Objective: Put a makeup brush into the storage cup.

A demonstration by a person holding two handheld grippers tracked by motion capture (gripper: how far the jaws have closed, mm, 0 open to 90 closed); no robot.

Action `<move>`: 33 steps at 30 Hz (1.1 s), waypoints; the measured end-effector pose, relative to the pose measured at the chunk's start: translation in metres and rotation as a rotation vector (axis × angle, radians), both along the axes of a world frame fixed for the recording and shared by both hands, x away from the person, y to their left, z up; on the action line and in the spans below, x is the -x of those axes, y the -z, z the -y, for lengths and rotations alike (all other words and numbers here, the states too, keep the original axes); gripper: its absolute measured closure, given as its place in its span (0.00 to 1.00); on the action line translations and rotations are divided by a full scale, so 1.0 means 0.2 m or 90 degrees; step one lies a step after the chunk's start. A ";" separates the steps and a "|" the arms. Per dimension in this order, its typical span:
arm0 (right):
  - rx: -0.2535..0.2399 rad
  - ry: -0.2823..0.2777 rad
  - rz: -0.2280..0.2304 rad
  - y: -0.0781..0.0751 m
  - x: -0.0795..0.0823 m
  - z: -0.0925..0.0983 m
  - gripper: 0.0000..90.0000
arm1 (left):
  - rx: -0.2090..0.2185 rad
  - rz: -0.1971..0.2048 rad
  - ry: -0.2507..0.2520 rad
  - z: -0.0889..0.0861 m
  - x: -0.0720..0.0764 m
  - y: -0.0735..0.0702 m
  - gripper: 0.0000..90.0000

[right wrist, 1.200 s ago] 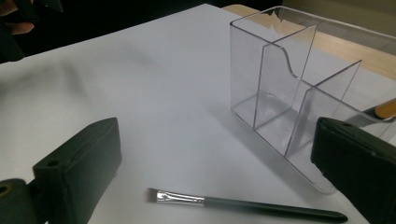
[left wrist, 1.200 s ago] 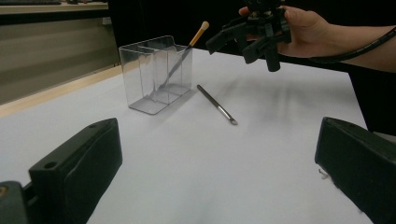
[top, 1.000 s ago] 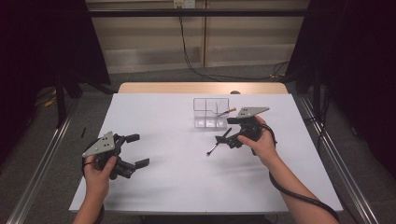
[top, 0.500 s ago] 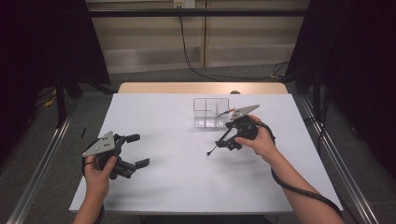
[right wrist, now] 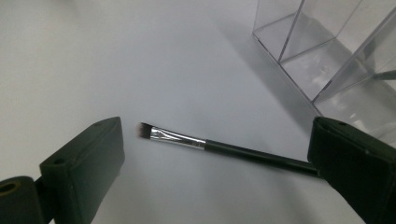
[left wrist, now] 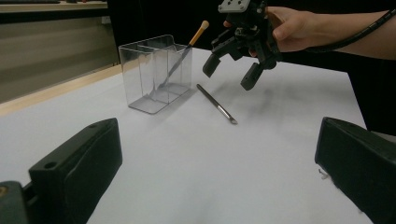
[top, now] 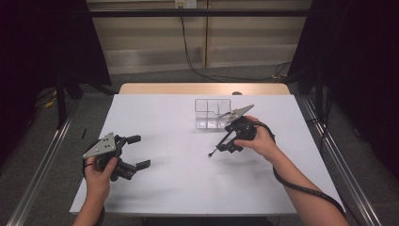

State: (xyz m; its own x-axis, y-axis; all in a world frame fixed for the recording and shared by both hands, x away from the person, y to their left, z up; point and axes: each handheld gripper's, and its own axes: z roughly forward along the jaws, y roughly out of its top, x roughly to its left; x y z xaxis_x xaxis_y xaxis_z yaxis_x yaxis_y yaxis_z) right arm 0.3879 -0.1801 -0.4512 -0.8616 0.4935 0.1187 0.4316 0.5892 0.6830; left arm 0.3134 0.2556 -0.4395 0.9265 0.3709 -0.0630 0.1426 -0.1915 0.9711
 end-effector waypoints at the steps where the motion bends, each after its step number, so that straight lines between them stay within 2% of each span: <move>1: 0.003 -0.001 -0.003 0.00 0.00 0.00 0.04 | 0.000 0.000 0.001 0.00 0.00 0.00 0.01; 8: 0.019 -0.014 -0.013 0.04 -0.02 -0.01 0.04 | -0.003 -0.001 0.001 0.00 0.00 0.00 0.01; 11: 0.039 -0.023 -0.013 0.05 -0.03 -0.01 0.04 | -0.003 0.000 0.002 0.00 0.00 0.00 0.01; 17: 0.048 -0.039 -0.019 0.06 -0.05 -0.01 0.05 | -0.004 -0.001 0.002 0.00 0.00 0.00 0.01; 21: 0.076 -0.050 -0.021 0.08 -0.06 -0.03 0.05 | -0.004 0.000 0.002 0.00 0.00 0.00 0.01; 33: 0.122 -0.086 -0.021 0.08 -0.08 -0.08 0.05 | -0.007 0.002 0.002 -0.01 0.00 0.00 0.01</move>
State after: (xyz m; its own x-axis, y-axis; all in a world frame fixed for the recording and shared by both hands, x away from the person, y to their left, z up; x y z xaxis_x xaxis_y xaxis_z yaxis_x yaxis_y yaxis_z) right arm 0.4039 -0.1635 -0.4682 -0.9186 0.3901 0.0631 0.3603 0.7611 0.5394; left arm 0.3132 0.2578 -0.4400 0.9279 0.3686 -0.0558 0.1386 -0.2022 0.9695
